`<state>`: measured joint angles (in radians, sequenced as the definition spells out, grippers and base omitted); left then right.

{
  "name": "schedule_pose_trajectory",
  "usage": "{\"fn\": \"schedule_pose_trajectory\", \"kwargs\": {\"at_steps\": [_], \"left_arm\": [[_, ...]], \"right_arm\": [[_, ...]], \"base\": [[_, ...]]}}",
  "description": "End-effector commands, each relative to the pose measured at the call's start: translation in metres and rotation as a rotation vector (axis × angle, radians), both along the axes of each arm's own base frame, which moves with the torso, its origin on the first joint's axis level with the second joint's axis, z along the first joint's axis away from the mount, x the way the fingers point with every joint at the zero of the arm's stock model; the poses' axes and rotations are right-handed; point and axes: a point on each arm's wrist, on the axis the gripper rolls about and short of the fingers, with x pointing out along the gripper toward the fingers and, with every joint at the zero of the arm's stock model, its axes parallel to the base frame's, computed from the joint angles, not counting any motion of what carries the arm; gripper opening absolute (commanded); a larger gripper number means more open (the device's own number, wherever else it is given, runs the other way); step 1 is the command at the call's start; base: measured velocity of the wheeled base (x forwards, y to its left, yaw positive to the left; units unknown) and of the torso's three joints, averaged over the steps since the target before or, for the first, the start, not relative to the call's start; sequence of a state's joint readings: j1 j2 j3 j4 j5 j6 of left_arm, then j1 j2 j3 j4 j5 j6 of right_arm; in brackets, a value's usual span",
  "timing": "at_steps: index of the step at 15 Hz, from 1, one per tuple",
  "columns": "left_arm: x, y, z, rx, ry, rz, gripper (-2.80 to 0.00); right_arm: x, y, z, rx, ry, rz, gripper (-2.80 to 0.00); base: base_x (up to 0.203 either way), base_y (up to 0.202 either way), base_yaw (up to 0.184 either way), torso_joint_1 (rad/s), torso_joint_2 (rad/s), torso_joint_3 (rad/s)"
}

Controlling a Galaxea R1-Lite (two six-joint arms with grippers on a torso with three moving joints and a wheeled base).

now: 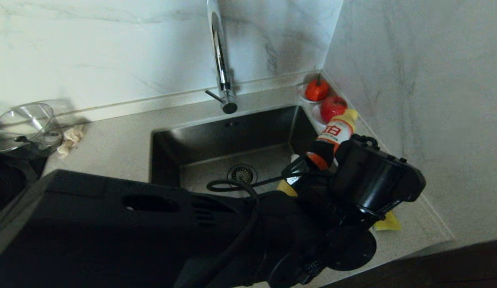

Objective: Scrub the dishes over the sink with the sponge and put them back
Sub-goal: Place the dish soap on the table

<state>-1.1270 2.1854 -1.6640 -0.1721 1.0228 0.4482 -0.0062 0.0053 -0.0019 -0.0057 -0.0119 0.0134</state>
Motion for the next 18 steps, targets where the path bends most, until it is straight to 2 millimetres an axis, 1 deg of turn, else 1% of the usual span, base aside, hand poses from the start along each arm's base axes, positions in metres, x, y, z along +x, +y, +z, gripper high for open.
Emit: {"fn": "schedule_pose_trajectory", "kwargs": {"at_steps": [1,5,7,11,14,18], "left_arm": [[-0.004,0.008,0.021,-0.103,-0.020,0.013,-2.80],[-0.010,0.018,0.048,-0.276,-0.029,-0.006,-2.80],[-0.015,0.025,0.066,-0.346,-0.040,-0.026,-2.80],[-0.029,0.045,0.105,-0.502,-0.053,-0.093,-2.80],[-0.043,0.057,0.129,-0.606,-0.079,-0.124,-2.80],[-0.054,0.079,0.159,-0.710,-0.120,-0.173,-2.80]], "right_arm": [[0.000,0.000,0.000,-0.001,0.001,0.000,-2.80],[0.000,0.000,0.000,0.000,0.001,0.000,-2.80],[0.000,0.000,0.000,0.000,0.001,0.000,-2.80],[0.000,0.000,0.000,0.000,0.002,0.000,-2.80],[0.000,0.000,0.000,-0.001,0.002,0.000,-2.80],[0.000,0.000,0.000,0.000,0.001,0.000,-2.80]], "base": [[0.000,0.000,0.000,0.000,0.00,0.000],[0.000,0.000,0.000,0.000,0.00,0.000],[0.000,0.000,0.000,0.000,0.00,0.000],[0.000,0.000,0.000,0.000,0.00,0.000],[0.000,0.000,0.000,0.000,0.00,0.000],[0.000,0.000,0.000,0.000,0.00,0.000]]}}
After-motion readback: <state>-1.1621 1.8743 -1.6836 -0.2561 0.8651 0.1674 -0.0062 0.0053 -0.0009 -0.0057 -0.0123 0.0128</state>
